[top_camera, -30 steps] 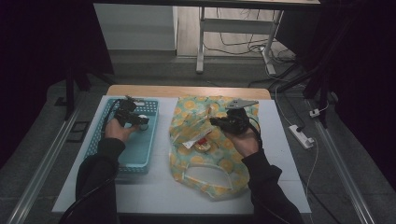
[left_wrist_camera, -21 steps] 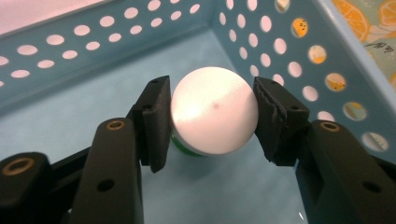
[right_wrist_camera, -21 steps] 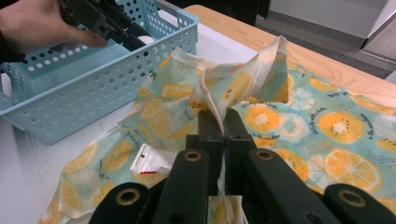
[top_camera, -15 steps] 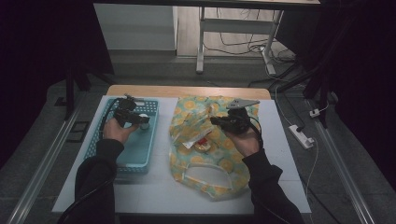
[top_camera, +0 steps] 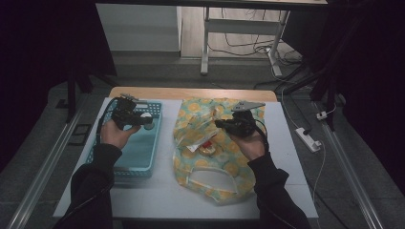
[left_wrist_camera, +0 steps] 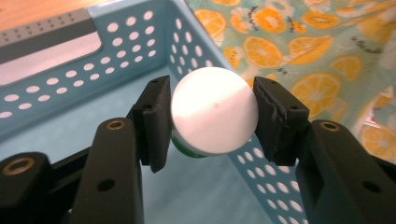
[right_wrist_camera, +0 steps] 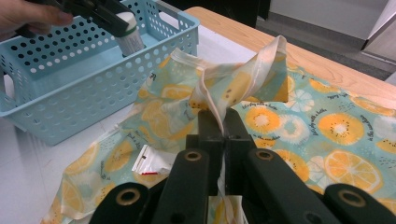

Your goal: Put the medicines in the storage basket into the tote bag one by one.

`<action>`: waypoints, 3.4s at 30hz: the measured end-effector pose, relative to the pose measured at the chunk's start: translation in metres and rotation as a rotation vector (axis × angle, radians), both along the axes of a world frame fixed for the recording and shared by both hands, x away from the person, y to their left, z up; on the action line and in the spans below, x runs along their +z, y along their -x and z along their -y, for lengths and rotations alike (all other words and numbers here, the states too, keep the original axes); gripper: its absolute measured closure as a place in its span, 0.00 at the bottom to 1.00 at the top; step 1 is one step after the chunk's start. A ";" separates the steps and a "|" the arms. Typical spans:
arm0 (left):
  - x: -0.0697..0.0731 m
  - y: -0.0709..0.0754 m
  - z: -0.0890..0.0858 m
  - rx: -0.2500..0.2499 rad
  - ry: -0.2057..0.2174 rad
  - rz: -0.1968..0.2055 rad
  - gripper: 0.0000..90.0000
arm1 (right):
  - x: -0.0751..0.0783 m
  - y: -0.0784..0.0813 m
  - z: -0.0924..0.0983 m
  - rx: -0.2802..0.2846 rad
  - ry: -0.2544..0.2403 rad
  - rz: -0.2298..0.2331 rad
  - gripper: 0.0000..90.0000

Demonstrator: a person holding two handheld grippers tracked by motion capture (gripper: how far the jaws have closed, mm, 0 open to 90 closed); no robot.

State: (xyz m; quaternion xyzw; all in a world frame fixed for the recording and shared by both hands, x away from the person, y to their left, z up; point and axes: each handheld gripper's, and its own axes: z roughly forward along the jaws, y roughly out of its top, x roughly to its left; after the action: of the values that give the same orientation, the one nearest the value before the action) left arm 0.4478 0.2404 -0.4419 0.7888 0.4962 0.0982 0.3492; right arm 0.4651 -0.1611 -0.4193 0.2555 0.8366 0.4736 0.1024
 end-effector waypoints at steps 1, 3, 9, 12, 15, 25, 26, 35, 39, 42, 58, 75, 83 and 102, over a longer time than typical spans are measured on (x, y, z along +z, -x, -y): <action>0.002 0.002 0.000 -0.005 0.002 0.004 0.55 | 0.000 0.000 0.000 -0.001 0.000 -0.001 1.00; 0.005 0.005 0.002 -0.018 0.011 0.010 0.55 | 0.001 0.000 0.001 -0.003 -0.001 0.001 1.00; 0.011 0.016 0.011 -0.063 0.041 0.037 0.55 | 0.000 0.000 0.001 -0.003 -0.001 0.001 1.00; 0.015 0.019 0.016 -0.078 0.042 0.048 0.55 | 0.000 0.000 0.000 -0.003 0.000 0.001 1.00; 0.020 0.022 0.022 -0.096 0.047 0.057 0.55 | 0.000 0.000 0.000 -0.002 0.000 0.001 1.00; 0.027 0.033 0.048 -0.181 0.064 0.079 0.55 | 0.000 0.000 0.001 -0.004 -0.001 0.001 1.00; 0.028 0.034 0.051 -0.192 0.068 0.080 0.55 | 0.001 0.000 0.001 -0.004 -0.001 0.001 1.00; 0.028 0.042 0.078 -0.278 0.067 0.081 0.55 | -0.001 -0.001 0.001 -0.006 0.002 -0.001 1.00; 0.027 0.044 0.093 -0.314 0.069 0.080 0.55 | -0.001 -0.001 0.001 -0.006 0.001 -0.001 1.00; 0.026 0.044 0.105 -0.342 0.052 0.081 0.55 | -0.001 -0.001 0.001 -0.007 0.002 -0.001 1.00; 0.015 0.038 0.149 -0.418 0.048 0.077 0.55 | -0.001 -0.002 0.002 -0.010 -0.002 -0.001 1.00; -0.003 0.017 0.188 -0.432 0.022 0.058 0.55 | 0.002 -0.001 0.004 -0.008 -0.010 0.005 1.00; -0.013 0.008 0.199 -0.428 0.002 0.059 0.55 | 0.000 -0.002 0.004 -0.011 -0.006 -0.003 1.00; -0.037 -0.008 0.205 -0.392 0.014 0.049 0.55 | -0.001 -0.003 0.005 -0.015 -0.003 0.001 1.00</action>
State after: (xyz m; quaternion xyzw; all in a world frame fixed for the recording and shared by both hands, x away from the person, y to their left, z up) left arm 0.4563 0.0355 -0.4788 0.8654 0.3249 0.0441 0.3790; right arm 0.4681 -0.1665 -0.4200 0.2615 0.8340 0.4741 0.1060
